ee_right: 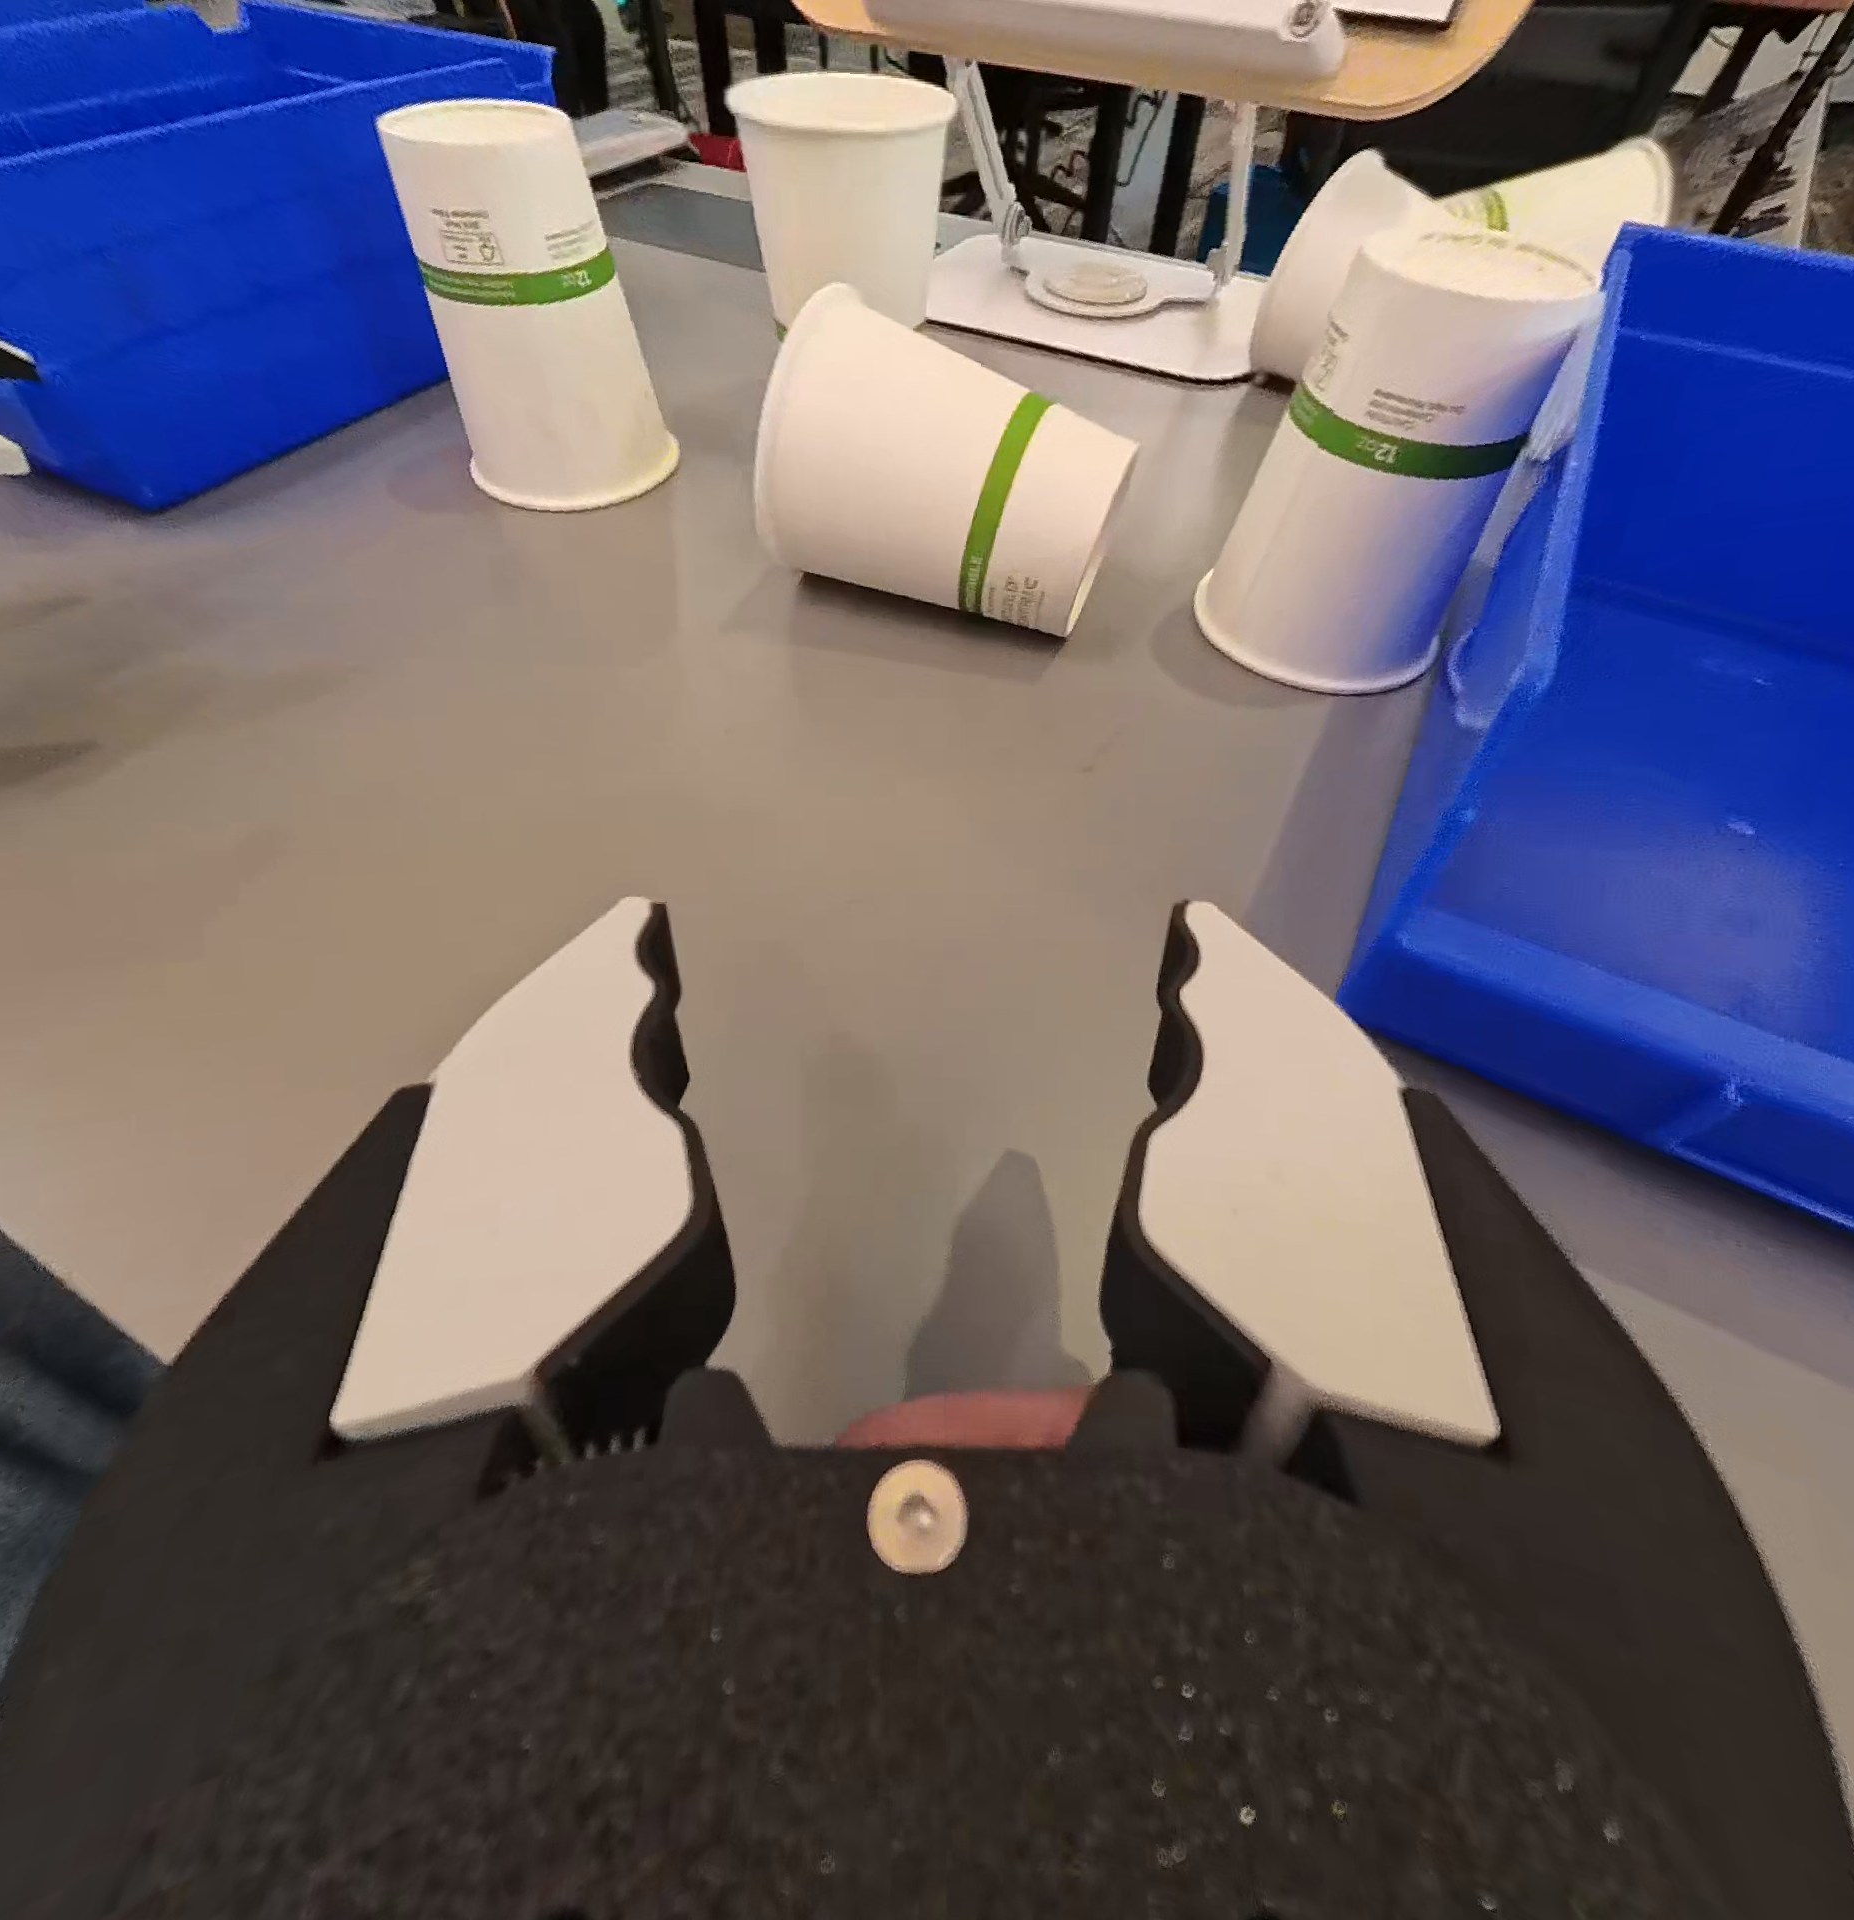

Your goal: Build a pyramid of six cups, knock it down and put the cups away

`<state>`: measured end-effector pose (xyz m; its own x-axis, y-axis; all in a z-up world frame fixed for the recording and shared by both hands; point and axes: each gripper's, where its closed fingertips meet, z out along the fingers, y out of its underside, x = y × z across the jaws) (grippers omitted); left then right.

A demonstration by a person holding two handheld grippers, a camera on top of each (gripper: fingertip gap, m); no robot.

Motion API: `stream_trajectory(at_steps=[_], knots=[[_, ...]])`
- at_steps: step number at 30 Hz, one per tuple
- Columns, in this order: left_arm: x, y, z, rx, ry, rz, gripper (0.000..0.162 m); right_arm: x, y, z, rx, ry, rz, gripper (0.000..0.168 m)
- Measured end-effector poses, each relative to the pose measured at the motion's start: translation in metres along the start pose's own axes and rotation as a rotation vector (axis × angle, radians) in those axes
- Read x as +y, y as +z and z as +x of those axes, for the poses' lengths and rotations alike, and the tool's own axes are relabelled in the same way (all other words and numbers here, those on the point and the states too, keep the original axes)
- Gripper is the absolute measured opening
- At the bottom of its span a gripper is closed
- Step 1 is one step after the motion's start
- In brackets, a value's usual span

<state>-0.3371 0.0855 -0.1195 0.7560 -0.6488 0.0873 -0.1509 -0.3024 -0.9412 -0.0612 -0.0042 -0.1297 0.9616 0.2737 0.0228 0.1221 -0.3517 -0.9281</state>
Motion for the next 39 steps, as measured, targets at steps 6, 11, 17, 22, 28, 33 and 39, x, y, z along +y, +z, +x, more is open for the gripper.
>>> stream_trajectory(at_steps=[6,11,17,22,28,33,39], knots=[[0.0007,0.0009,0.0029,0.000,0.016,-0.004,0.085,-0.0025,-0.0020,0.0023,-0.006,0.029,0.018,0.082],[0.0015,0.0012,0.0043,0.001,0.025,-0.007,0.085,-0.0003,-0.0001,-0.0035,-0.019,0.015,0.003,0.083],[0.0030,0.0022,0.0061,0.006,0.035,-0.015,0.085,0.0010,-0.0001,-0.0009,-0.017,0.026,-0.002,0.084],[0.0032,0.0023,0.0061,-0.002,0.049,-0.017,0.085,0.0014,-0.0002,0.0001,-0.023,0.041,-0.003,0.084],[0.0046,0.0028,0.0063,-0.002,0.051,-0.024,0.085,0.0026,0.0005,-0.0012,-0.024,0.032,-0.012,0.085],[0.0046,0.0032,0.0062,0.000,0.050,-0.024,0.085,0.0037,0.0011,0.0000,-0.027,0.041,-0.019,0.085],[0.0048,0.0029,0.0066,0.005,0.047,-0.025,0.085,0.0053,-0.0005,-0.0016,-0.031,0.048,-0.053,0.089]])
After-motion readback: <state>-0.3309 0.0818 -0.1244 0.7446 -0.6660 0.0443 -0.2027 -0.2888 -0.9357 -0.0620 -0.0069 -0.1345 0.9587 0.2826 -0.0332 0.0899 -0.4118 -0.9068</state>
